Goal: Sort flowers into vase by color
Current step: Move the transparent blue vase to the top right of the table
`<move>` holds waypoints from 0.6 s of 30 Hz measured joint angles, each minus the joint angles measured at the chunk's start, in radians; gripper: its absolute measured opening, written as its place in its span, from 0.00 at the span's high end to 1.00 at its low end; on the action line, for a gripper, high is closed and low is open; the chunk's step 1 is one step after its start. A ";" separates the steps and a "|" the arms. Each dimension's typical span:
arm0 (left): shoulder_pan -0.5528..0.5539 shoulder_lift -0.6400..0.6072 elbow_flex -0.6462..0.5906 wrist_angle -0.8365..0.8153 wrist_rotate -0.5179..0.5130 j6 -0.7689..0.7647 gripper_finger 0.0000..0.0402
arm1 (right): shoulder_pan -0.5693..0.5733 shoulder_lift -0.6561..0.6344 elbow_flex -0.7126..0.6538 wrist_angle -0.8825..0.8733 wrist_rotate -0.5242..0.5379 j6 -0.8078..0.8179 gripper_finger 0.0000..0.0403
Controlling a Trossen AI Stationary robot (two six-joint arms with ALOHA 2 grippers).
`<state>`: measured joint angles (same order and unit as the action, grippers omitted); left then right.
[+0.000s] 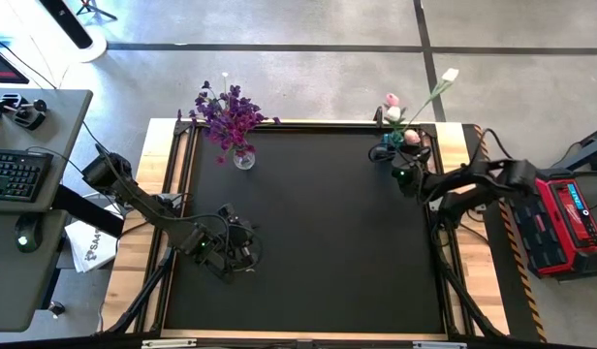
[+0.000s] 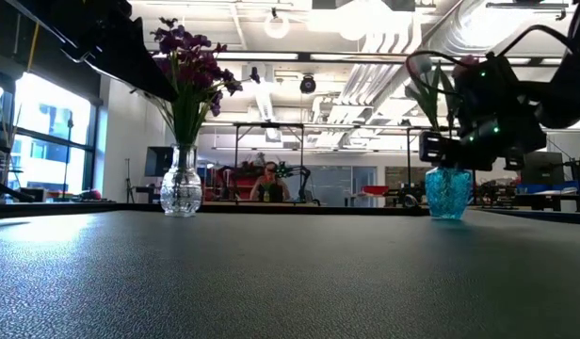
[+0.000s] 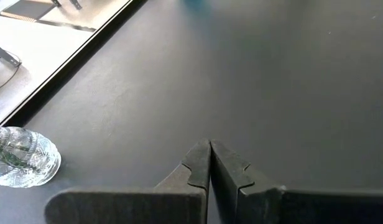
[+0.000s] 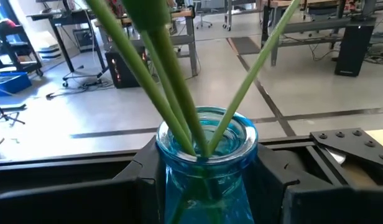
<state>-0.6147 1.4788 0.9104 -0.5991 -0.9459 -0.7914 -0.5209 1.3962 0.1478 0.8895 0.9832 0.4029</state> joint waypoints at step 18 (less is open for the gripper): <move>0.000 0.000 0.000 0.007 0.001 -0.001 1.00 | 0.057 0.042 -0.003 0.077 -0.062 -0.140 0.44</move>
<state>-0.6147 1.4788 0.9104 -0.5919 -0.9453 -0.7925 -0.4637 1.4384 0.1448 0.9666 0.9212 0.2629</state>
